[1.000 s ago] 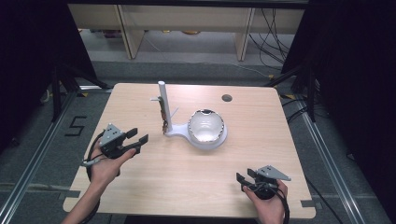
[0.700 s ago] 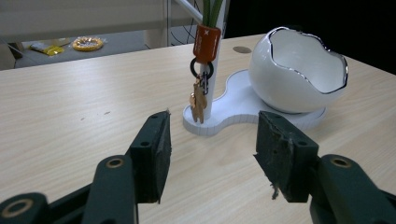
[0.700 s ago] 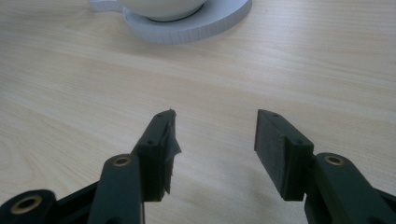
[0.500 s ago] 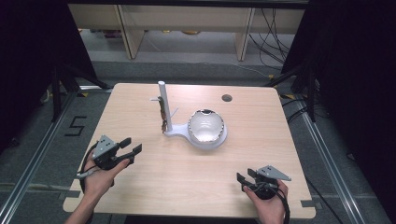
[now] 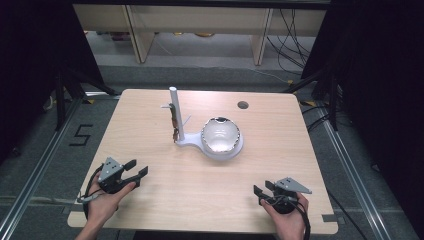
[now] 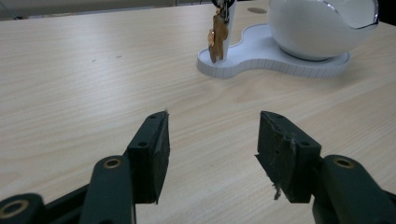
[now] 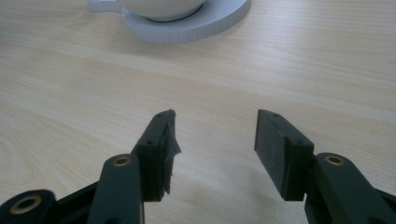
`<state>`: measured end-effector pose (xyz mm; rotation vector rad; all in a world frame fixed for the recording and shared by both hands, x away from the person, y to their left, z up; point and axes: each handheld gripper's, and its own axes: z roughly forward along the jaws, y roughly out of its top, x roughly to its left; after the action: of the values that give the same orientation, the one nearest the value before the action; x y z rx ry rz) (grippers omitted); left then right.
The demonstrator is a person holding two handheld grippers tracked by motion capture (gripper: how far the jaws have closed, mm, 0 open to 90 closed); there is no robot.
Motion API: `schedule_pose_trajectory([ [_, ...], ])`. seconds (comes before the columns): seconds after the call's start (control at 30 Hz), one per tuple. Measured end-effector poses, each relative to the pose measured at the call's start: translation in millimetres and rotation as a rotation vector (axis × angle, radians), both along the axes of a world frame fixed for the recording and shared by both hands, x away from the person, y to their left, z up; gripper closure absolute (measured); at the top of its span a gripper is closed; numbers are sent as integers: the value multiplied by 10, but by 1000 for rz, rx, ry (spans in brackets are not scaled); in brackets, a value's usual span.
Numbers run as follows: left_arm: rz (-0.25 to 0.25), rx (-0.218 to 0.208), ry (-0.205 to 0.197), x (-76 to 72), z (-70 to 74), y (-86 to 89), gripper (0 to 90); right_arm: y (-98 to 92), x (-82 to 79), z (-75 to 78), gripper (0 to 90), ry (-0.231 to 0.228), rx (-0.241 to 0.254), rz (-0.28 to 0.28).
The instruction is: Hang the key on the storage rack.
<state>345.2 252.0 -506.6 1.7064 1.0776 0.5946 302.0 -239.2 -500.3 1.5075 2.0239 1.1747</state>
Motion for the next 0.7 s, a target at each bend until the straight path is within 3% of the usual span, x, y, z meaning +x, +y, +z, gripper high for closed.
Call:
schedule_pose_trajectory([
  [0.27,28,19,-9,-48,-155,42,423,14,-10,-10,488,4,27,-10],
  [0.33,26,20,-12,-47,-171,41,421,-26,13,-13,488,-23,-16,21],
  [0.47,31,22,-25,-54,-170,24,414,-41,20,-24,487,-39,-41,13],
  [0.53,34,32,-26,-65,-168,15,413,-39,14,-20,487,-27,-8,27],
  [0.7,42,21,-23,-69,-167,26,409,-41,13,-17,487,-30,-5,27],
])
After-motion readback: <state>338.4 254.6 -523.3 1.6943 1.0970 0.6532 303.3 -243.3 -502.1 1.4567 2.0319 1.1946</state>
